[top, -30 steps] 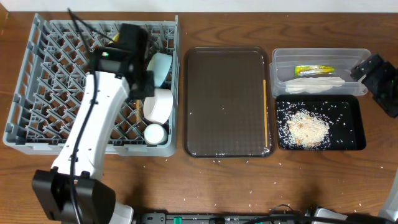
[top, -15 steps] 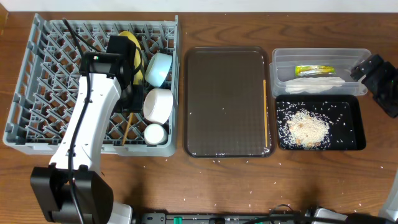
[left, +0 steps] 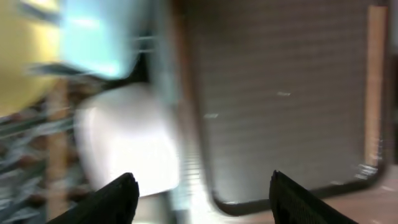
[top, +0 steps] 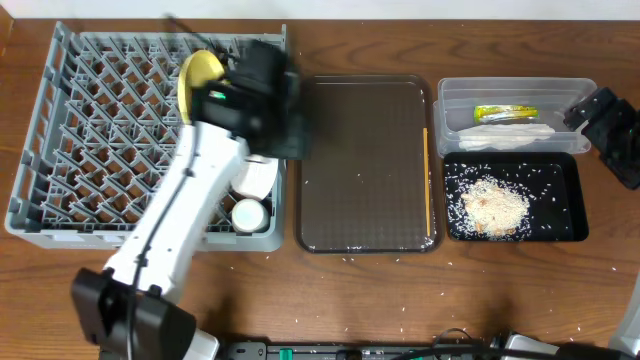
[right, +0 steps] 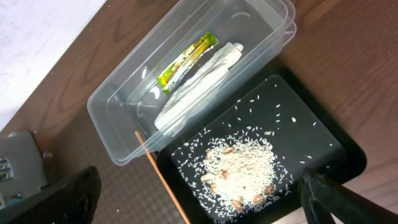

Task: Sort waste into correct bins and load items into the dishwasher
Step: 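Insert the chopstick into the dish rack and release, then grasp the second wooden chopstick on the tray with left gripper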

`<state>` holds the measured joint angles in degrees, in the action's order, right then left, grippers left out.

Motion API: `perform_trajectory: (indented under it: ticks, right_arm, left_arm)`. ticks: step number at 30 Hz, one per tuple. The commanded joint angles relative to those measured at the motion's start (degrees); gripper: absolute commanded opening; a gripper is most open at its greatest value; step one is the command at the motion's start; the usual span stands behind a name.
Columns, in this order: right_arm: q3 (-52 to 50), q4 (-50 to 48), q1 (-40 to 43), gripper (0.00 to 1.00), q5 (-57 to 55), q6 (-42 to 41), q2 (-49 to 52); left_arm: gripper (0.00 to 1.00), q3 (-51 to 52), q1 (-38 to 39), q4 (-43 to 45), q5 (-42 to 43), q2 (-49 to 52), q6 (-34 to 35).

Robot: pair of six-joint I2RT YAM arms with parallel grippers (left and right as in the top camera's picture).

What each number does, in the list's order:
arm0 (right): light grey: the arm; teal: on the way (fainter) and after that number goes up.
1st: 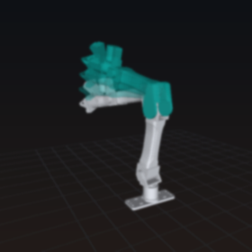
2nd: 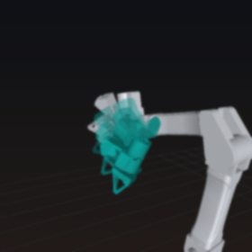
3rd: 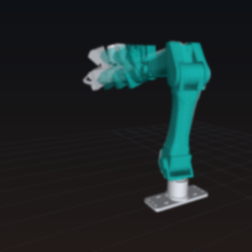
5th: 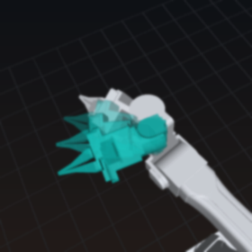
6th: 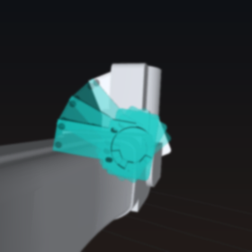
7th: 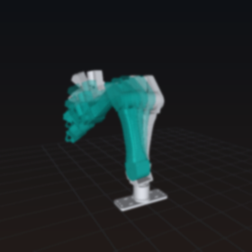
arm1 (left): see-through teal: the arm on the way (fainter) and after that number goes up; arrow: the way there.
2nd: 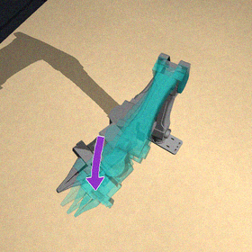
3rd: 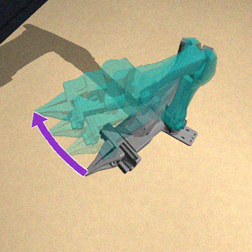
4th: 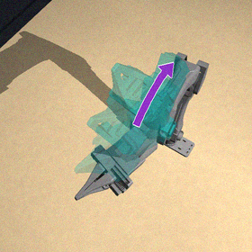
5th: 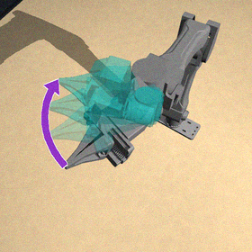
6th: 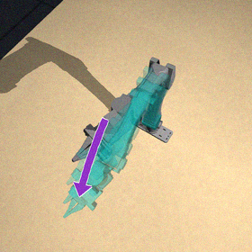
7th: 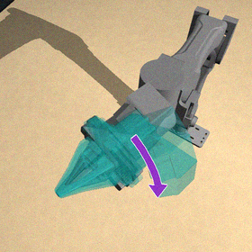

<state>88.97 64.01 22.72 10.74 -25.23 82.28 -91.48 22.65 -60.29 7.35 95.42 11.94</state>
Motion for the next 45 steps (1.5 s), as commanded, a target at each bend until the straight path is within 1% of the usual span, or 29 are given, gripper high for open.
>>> perform_trajectory:
  ticks: [1,5,8,9,16,21,23,29,32,36,38,39,40,41,42,44,45]
  right_arm:
    - [-0.1,0.0,0.2,0.99,0.2,-0.5,-0.2]
    - [-0.1,0.0,0.2,0.99,0.2,-0.4,-0.2]
    - [-0.1,0.1,0.2,0.99,0.2,-0.5,-0.2]
    - [-0.1,0.1,0.2,0.99,0.2,-0.4,-0.2]
    - [-0.1,0.1,0.2,0.99,0.2,-0.4,-0.2]
    - [-0.1,0.1,0.2,0.99,0.2,-0.5,-0.2]
    - [-0.1,0.1,0.2,0.99,0.2,-0.4,-0.2]
    - [-0.1,0.1,0.2,0.99,0.2,-0.4,-0.2]
    - [-0.1,0.1,0.2,0.99,0.3,-0.4,-0.2]
    - [-0.1,0.0,0.2,0.99,0.2,-0.4,-0.2]
    - [-0.1,0.1,0.2,0.99,0.2,-0.4,-0.2]
    - [-0.1,0.1,0.2,0.99,0.2,-0.4,-0.2]
    - [-0.1,0.1,0.2,0.99,0.2,-0.4,-0.2]
    - [-0.1,0.1,0.2,0.99,0.2,-0.5,-0.2]
    - [-0.1,0.1,0.2,0.99,0.2,-0.4,-0.2]
    - [-0.1,0.1,0.2,0.99,0.2,-0.5,-0.2]
    - [-0.1,0.0,0.2,0.99,0.2,-0.4,-0.2]
  left_arm:
    - [0.69,1.4,7.8,1.8,1.6,3.9,10.9]
    - [0.68,1.4,15.1,8.5,0.0,9.6,16.2]
    - [0.69,1.4,19.4,15.6,-2.5,14.4,19.4]
    - [0.69,1.4,21.0,18.8,-2.8,16.6,19.5]
    - [0.68,1.4,25.1,28.2,-4.3,24.0,19.5]
    - [0.68,1.4,27.1,33.7,-9.9,26.9,19.4]
    - [0.68,1.4,28.1,35.8,-12.1,27.9,18.1]
    - [0.67,1.4,31.3,39.1,-17.8,31.1,13.3]
    - [0.67,1.4,32.6,39.8,-21.0,33.0,13.1]
    - [0.66,1.4,32.7,39.8,-21.6,33.8,13.2]
    - [0.6,1.4,32.7,39.8,-21.6,34.1,13.2]
    - [0.59,1.4,32.7,39.8,-21.9,34.3,13.2]
    - [0.52,1.4,32.7,39.1,-23.5,34.8,13.2]
    - [0.49,1.4,32.7,38.7,-24.3,35.2,13.2]
    - [0.48,1.4,32.6,37.7,-25.9,35.7,14.1]
    - [0.48,1.4,31.8,36.3,-26.5,36.4,17.4]
    - [0.46,1.4,31.3,35.6,-26.5,36.5,18.7]
